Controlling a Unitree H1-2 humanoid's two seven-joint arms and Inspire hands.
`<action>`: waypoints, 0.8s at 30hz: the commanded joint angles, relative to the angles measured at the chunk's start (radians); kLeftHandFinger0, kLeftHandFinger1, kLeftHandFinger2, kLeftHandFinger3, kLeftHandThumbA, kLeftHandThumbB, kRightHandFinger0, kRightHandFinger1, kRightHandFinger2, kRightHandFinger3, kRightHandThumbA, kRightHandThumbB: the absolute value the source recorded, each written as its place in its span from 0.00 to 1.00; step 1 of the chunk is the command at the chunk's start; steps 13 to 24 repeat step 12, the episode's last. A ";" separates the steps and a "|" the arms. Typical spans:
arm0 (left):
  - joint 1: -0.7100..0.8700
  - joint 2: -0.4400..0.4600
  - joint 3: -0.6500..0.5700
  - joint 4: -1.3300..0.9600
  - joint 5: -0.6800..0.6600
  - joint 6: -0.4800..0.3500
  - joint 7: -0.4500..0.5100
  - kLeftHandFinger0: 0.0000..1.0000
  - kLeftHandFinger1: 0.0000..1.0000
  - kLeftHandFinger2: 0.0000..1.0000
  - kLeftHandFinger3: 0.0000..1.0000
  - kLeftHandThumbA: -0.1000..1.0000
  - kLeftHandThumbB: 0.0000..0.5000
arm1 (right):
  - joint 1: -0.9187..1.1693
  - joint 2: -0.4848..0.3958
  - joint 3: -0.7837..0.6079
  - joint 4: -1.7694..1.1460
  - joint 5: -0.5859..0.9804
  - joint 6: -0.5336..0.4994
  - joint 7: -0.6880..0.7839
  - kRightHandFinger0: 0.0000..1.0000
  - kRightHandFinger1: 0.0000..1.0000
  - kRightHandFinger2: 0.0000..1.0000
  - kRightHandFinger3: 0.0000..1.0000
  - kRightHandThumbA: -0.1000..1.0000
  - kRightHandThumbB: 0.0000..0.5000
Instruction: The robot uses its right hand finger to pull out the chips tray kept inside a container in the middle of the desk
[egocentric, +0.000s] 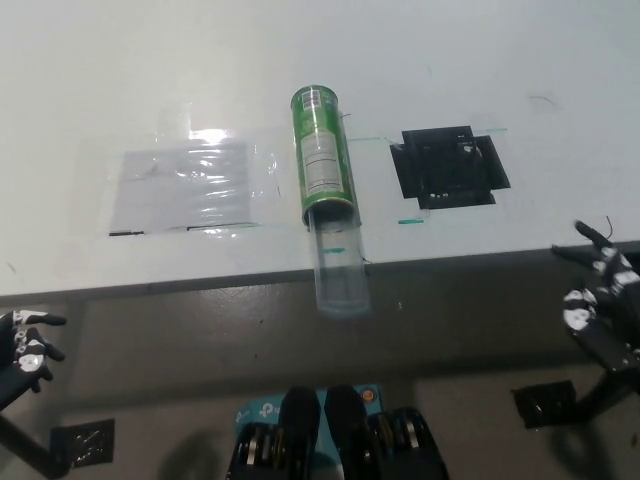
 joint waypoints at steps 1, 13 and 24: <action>-0.003 0.010 0.009 -0.007 0.002 -0.039 0.007 0.28 0.31 0.39 0.57 0.19 0.00 | -0.018 0.038 -0.066 0.076 0.082 -0.115 -0.103 0.02 0.12 0.67 0.90 0.00 0.43; -0.003 0.002 0.014 -0.004 0.000 -0.034 0.012 0.27 0.30 0.38 0.58 0.21 0.00 | -0.048 0.077 -0.115 0.167 0.086 -0.091 -0.180 0.00 0.09 0.62 0.86 0.00 0.40; -0.003 0.002 0.014 -0.004 0.000 -0.034 0.012 0.27 0.30 0.38 0.58 0.21 0.00 | -0.048 0.077 -0.115 0.167 0.086 -0.091 -0.180 0.00 0.09 0.62 0.86 0.00 0.40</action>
